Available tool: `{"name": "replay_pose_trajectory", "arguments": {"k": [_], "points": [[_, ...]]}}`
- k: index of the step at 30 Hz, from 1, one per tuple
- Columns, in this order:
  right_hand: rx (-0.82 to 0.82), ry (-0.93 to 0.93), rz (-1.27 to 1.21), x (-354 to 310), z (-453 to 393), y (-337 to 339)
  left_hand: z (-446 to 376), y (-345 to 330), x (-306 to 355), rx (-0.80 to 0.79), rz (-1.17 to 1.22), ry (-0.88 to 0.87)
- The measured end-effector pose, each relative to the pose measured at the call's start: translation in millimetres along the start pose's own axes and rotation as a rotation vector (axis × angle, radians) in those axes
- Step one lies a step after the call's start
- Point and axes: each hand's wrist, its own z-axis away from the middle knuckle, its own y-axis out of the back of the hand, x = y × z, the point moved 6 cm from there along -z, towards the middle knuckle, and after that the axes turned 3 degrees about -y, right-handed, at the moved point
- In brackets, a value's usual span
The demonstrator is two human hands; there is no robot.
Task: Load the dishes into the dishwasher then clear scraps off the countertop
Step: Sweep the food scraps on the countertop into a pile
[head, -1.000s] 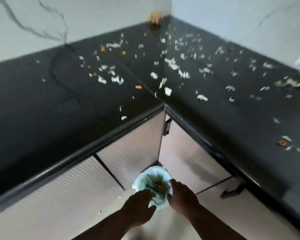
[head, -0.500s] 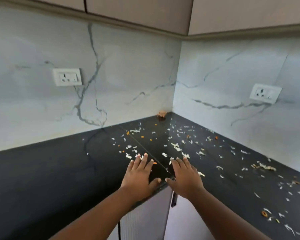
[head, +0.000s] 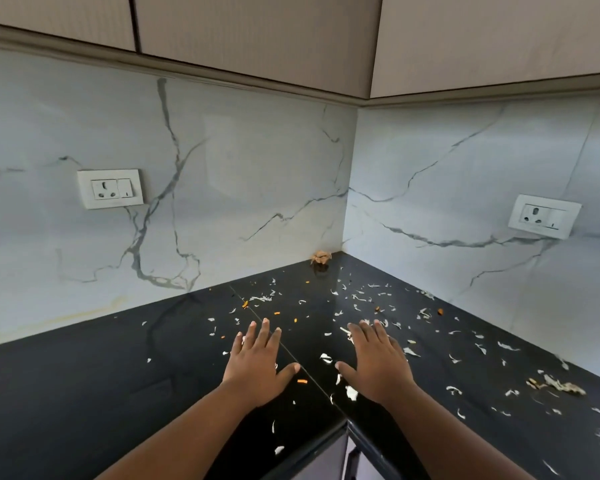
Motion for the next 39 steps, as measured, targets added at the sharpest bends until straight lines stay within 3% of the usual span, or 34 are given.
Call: {"name": "replay_pose_trajectory", "arguments": {"k": [9, 26, 31, 34, 36, 39], "points": [[-0.087, 0.053, -0.034, 49.3, -79.8, -30.5, -55.7, -37.4, -9.2, -0.140, -0.021, 0.180], [-0.174, -0.021, -0.127, 67.9, -200.3, -100.5, -205.1, -67.6, -26.2, -0.143, 0.010, 0.111], [-0.162, -0.041, -0.133, 68.0, -299.1, -125.7, -293.7, -79.6, -34.1, 0.099, -0.001, 0.064], [-0.120, -0.052, -0.137, 69.7, -381.6, -138.1, -358.5, -94.9, -43.2, 0.021, 0.113, 0.104], [-0.055, -0.044, -0.158, 70.2, -444.1, -146.8, -400.6, -108.3, -46.6, 0.098, 0.059, 0.075], [0.026, -0.020, -0.193, 65.1, -532.8, -168.0, -428.1, -130.5, -54.8, 0.004, 0.031, 0.061]]}}
